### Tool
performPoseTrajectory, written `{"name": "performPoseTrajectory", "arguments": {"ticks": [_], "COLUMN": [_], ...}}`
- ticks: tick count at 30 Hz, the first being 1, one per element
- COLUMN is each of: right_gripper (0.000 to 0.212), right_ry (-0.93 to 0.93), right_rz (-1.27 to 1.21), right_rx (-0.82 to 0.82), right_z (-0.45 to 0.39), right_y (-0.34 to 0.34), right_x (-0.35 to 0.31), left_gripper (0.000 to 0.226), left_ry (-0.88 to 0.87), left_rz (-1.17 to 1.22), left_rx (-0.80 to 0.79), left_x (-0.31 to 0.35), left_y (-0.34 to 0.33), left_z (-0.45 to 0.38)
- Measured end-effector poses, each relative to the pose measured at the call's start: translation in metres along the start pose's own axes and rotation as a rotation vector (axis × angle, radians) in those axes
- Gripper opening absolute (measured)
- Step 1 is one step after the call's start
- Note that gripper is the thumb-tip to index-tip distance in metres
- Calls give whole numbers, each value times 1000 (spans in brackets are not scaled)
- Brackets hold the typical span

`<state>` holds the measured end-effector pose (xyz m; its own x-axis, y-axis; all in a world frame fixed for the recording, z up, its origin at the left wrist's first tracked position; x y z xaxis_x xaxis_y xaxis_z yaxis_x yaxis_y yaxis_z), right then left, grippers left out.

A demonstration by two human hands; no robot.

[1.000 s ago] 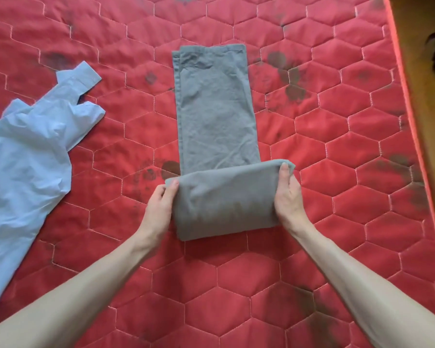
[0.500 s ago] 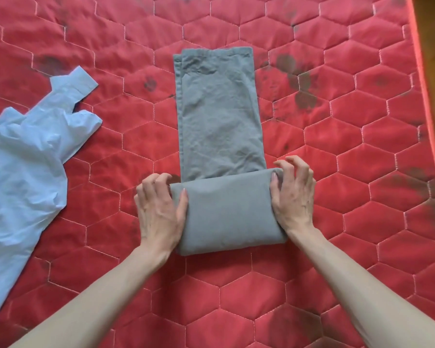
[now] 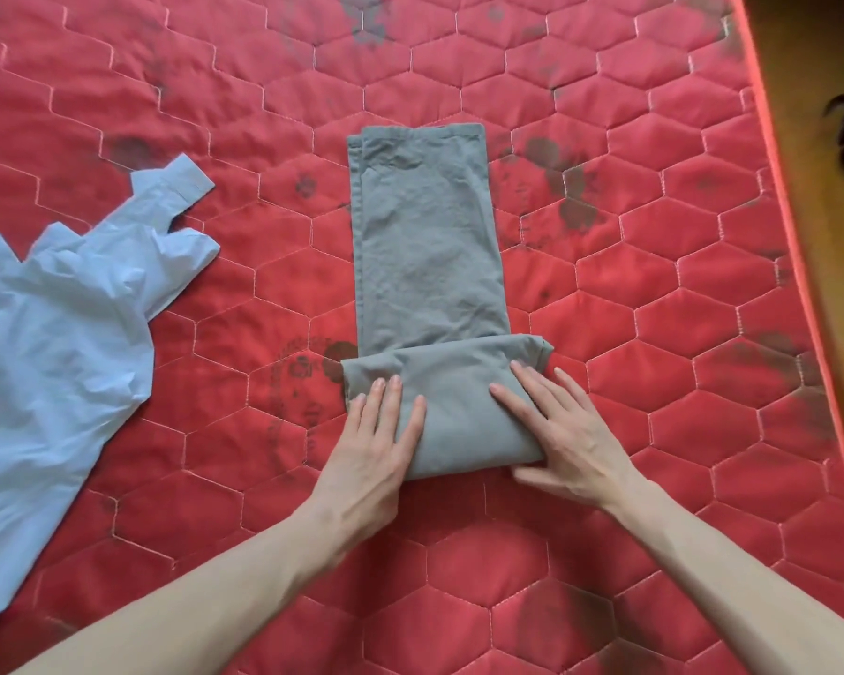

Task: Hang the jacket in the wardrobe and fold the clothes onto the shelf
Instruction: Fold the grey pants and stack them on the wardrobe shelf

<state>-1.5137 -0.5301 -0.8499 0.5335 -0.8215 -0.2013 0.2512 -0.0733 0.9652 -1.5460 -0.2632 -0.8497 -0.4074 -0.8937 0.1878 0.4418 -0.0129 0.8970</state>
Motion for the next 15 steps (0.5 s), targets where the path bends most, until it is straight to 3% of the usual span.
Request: {"name": "performPoseTrajectory", "arguments": {"ticks": [4,8,12,15], "right_gripper": [76,58,47,40], "right_ry": [-120,-326,-523,-626], "right_rz": [-274,-586,-738,-800], "right_rx": [157,225,267,210], "right_z": [10,35,51,45], "right_y": [33,51,51,33], "right_x": [2,-9,-23,-33], "left_gripper": [94,79,51,49], "left_ry": [-69,26,367,569], "left_rz": [344,920,1363,1541], "left_rx": [84,-21,81,113], "left_x": [-11,-32,-52,-58], "left_y": [40,67,50,18], "left_z": [9,31,50,54]}}
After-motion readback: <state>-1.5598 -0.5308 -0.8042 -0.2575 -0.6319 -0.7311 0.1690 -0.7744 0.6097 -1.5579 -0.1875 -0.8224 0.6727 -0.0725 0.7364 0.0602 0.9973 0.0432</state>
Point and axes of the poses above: each hand's wrist, its own z-axis away from the middle knuckle, its own y-axis out of the back of the hand, x = y × z, the point moved 3 cm from there along -z, towards the middle knuckle, and after that the axes turned 4 degrees about z, right-handed, at the moved point
